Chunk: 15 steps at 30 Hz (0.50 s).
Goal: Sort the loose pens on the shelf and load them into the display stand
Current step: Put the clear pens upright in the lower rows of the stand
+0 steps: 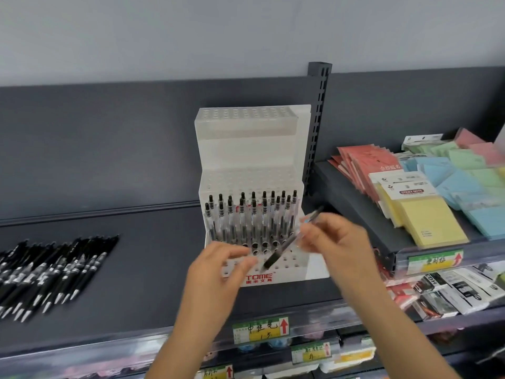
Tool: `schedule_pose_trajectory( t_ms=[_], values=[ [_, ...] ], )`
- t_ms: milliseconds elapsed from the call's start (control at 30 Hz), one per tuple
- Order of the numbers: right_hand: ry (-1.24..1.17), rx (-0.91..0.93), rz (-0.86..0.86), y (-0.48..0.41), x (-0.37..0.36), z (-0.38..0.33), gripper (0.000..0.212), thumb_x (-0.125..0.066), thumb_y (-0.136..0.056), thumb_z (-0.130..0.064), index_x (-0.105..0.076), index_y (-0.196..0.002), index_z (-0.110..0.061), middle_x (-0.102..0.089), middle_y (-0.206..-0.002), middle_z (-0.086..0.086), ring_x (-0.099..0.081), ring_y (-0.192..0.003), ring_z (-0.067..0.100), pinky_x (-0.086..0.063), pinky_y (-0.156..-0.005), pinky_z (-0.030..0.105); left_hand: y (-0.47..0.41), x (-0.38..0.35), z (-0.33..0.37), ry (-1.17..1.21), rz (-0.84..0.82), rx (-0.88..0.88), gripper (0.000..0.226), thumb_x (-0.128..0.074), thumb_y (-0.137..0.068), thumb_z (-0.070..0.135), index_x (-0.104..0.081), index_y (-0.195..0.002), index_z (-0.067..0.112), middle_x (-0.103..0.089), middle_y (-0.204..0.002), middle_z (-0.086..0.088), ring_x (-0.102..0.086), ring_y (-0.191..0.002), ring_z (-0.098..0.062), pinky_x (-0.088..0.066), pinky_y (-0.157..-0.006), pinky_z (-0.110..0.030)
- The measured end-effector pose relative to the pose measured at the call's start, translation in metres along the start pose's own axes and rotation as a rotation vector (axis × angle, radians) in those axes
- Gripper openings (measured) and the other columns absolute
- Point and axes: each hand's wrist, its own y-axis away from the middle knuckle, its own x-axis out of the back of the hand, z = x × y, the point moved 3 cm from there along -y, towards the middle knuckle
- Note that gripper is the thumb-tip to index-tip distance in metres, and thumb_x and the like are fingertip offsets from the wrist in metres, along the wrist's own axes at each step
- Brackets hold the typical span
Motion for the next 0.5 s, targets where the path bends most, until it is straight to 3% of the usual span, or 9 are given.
schedule_pose_trajectory(
  t_ms=[133,200,300,500],
  values=[
    [0.092,0.104,0.254,-0.022,0.034,-0.016,0.004,-0.066,-0.085,-0.012,-0.069,-0.087,-0.013,-0.068,-0.069,-0.003,-0.064,-0.062,0.001,-0.053,-0.062,0.012,-0.005,0.02,-0.032,-0.189,0.186,0.061,0.02,-0.067,-0.083,0.032,-0.07,-0.1,0.024,-0.056,-0.097,0.015,-0.054,-0.095,-0.007,-0.045,-0.086,-0.027],
    [0.195,0.14,0.285,-0.031,0.037,-0.017,0.007,-0.066,-0.086,-0.018,-0.069,-0.091,-0.014,-0.068,-0.074,-0.01,-0.065,-0.066,0.001,-0.054,-0.065,0.014,-0.006,0.02,-0.043,-0.224,0.186,0.078,0.023,-0.067,-0.083,0.03,-0.07,-0.103,0.02,-0.056,-0.098,0.012,-0.053,-0.089,-0.007,-0.042,-0.082,-0.025],
    [0.328,0.169,0.257,-0.039,0.029,-0.015,0.012,-0.066,-0.086,-0.023,-0.069,-0.094,-0.015,-0.068,-0.078,-0.01,-0.066,-0.071,0.006,-0.054,-0.072,0.022,-0.006,0.016,-0.048,-0.212,0.165,0.063,0.021,-0.066,-0.085,0.028,-0.072,-0.101,0.016,-0.057,-0.097,0.01,-0.057,-0.079,-0.003,-0.041,-0.074,-0.019],
    [0.612,0.239,0.099,-0.047,0.006,-0.005,0.02,-0.064,-0.088,-0.024,-0.068,-0.087,-0.005,-0.068,-0.074,0.006,-0.062,-0.07,0.021,-0.051,-0.071,0.034,-0.006,0.015,-0.049,-0.229,0.166,0.036,0.019,-0.067,-0.084,0.025,-0.075,-0.098,0.014,-0.059,-0.096,0.011,-0.058,-0.074,0.0,-0.041,-0.077,-0.013]
  ],
)
